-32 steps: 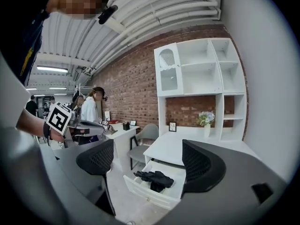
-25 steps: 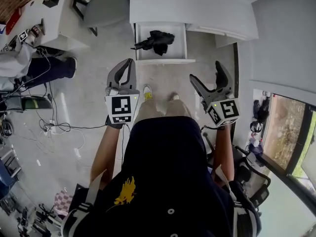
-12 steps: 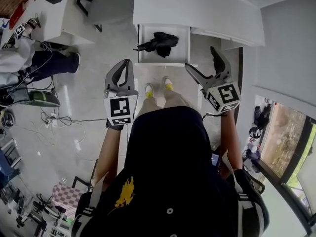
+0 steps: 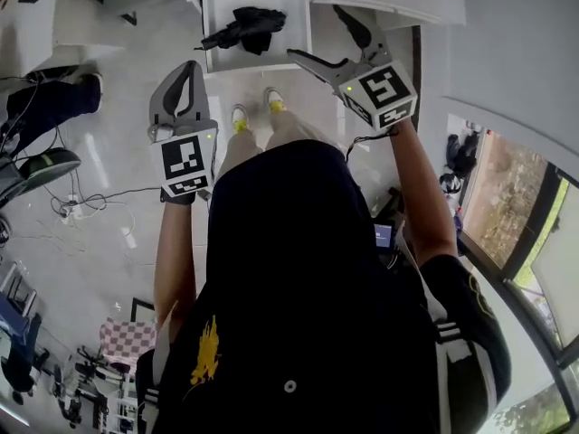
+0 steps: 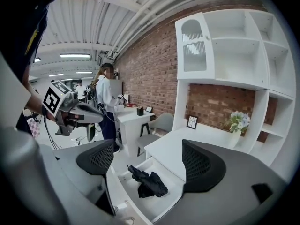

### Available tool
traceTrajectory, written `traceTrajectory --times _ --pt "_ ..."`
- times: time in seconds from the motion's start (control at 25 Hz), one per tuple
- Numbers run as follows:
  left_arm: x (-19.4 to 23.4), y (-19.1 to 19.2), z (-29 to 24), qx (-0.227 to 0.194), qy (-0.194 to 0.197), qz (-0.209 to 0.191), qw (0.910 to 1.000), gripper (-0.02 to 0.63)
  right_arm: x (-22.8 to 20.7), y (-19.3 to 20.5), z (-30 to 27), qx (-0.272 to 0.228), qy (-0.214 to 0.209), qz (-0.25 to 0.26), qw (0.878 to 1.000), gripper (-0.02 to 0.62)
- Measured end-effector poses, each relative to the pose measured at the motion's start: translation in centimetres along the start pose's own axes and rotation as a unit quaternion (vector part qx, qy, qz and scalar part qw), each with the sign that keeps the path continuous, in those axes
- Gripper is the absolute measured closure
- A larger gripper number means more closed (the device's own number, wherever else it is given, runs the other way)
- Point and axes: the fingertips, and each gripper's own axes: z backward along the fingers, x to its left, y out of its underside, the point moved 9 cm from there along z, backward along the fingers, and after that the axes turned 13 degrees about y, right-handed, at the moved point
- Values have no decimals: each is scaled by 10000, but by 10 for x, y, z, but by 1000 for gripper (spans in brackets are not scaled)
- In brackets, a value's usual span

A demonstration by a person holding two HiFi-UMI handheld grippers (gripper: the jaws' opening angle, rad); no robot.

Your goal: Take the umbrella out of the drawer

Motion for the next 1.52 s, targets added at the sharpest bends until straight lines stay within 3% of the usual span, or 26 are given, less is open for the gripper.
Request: traceTrajectory --times 0.16,0.44,1.0,1.52 --pt "-6 9 -20 53 78 -149 9998 589 -2 20 -20 190 -226 18 9996 118" --pt "-16 19 -32 170 73 -11 9998 589 4 40 -39 526 -612 278 9964 118" --pt "-1 43 -68 447 51 186 9988 589 -10 81 -93 952 -916 513 9899 118" --pt "8 84 -108 750 -11 366 9965 589 3 129 -147 1328 -1329 776 9791 118"
